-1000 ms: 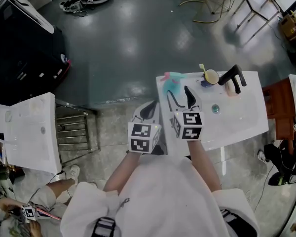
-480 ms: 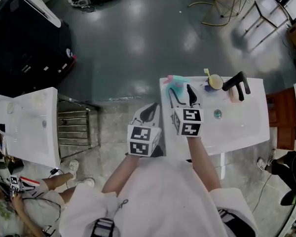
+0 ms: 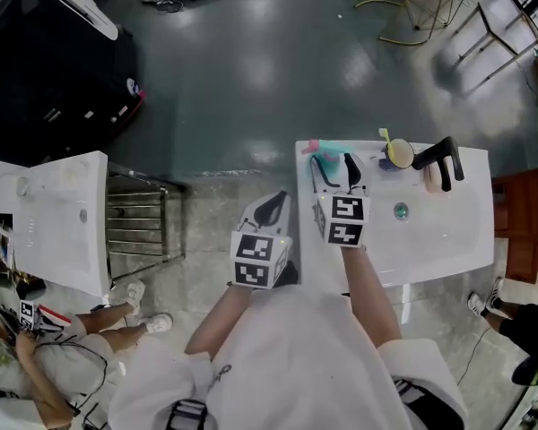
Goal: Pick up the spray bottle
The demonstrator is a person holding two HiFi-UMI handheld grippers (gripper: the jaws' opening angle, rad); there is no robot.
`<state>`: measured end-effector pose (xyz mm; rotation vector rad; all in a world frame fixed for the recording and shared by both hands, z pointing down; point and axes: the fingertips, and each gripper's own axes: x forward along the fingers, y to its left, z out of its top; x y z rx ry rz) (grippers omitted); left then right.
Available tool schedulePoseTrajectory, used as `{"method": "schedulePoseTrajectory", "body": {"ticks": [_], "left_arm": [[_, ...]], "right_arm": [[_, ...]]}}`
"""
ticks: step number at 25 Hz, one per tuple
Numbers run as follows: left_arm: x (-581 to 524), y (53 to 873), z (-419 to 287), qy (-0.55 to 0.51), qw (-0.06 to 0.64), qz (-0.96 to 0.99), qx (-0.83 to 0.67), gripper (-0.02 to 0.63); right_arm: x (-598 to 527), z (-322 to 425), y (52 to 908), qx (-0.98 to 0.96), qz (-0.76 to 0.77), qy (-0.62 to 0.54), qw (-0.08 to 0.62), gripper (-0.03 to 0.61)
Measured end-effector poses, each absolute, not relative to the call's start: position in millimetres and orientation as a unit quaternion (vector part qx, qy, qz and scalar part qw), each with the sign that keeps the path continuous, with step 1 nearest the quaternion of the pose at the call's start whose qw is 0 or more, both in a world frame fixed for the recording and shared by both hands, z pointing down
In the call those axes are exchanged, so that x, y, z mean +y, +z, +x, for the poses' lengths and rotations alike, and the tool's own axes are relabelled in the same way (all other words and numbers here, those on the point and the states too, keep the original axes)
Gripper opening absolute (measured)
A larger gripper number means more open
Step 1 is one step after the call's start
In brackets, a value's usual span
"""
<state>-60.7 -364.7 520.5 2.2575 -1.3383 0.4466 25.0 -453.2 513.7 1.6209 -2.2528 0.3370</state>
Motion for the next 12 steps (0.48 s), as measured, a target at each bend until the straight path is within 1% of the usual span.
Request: {"method": "schedulePoseTrajectory", "body": {"ticks": [12], "left_arm": [[-373,523,-76,0.173,0.237,0.812,-0.505,0.028]], "right_arm": [[-473,20,519,-0.797,0.567,0.117,0.169,0.273]]}}
